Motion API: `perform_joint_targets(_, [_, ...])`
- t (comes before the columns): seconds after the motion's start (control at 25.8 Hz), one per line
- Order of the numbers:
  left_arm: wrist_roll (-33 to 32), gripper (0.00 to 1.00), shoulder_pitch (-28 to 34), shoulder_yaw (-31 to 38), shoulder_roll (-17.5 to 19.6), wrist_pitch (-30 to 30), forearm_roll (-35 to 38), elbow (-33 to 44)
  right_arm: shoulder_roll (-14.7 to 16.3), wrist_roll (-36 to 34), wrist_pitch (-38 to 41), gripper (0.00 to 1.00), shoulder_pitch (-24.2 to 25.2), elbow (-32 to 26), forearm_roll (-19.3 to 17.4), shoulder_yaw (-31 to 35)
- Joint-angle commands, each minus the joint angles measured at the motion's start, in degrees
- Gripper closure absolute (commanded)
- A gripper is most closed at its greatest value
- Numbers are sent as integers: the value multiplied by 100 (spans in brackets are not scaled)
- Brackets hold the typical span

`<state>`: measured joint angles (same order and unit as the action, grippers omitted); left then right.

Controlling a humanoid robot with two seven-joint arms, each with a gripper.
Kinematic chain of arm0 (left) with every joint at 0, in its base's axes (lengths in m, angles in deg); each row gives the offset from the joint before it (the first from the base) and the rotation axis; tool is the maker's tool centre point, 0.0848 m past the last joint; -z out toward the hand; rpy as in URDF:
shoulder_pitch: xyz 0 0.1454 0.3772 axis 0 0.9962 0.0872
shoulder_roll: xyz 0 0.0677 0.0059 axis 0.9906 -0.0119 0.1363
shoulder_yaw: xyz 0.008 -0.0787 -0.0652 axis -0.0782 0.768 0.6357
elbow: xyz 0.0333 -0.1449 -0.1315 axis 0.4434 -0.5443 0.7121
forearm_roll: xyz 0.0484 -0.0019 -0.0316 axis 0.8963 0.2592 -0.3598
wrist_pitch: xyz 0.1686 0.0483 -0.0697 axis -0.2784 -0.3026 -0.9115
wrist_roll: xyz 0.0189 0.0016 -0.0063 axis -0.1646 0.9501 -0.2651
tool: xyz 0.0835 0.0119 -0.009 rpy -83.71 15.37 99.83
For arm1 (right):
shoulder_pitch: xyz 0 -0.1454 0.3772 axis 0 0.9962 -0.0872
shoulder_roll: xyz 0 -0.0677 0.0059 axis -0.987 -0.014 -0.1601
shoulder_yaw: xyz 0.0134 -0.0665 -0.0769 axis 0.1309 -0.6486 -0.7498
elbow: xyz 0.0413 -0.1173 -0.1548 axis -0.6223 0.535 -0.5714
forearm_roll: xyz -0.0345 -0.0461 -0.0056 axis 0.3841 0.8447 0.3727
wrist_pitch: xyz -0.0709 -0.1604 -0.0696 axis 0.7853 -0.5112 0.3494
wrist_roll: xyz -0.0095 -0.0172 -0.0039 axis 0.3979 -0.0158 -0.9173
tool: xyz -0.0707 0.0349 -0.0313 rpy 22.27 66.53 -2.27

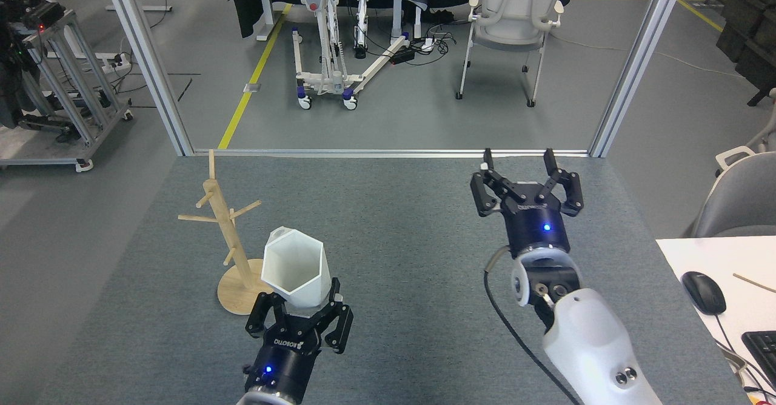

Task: Hang cup on storage rack
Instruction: 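Release the cup from the right gripper and withdraw the right arm, then move the held cup with the left gripper beside the wooden stand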

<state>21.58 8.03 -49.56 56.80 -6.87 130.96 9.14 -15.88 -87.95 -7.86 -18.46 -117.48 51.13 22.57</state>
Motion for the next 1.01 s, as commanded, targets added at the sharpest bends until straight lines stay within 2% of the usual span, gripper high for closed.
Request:
perform_joint_targets(0.0, [144,100,274,140,53,-2,0,63,59,13,942,1,574,500,75,914])
perform_joint_targets(0.08, [144,100,274,219,88,-2,0,54,50,4,1092,1,767,632,268,1073])
perform_joint_targets(0.23, [118,100,265,535,132,-2,-35,-96,-20,4,1329,0,1506,658,796,1925])
perform_joint_targets(0.31, [100,100,204,658,176,-11,-79,-219,-90,4,1646,0,1717,658,971,2154])
perform_joint_targets(0.62, [74,100,54,1089,448,-28,-114,-509,-46,13,1742,0,1831,755,971,2198])
perform_joint_targets(0.85, [74,100,-51,1414,1037,-389,-431,-711,-46,13,1751,0,1840,764,989,2163])
perform_joint_targets(0.97, [74,100,-69,1599,1301,-767,-448,-895,-37,13,1760,0,1848,764,980,2154])
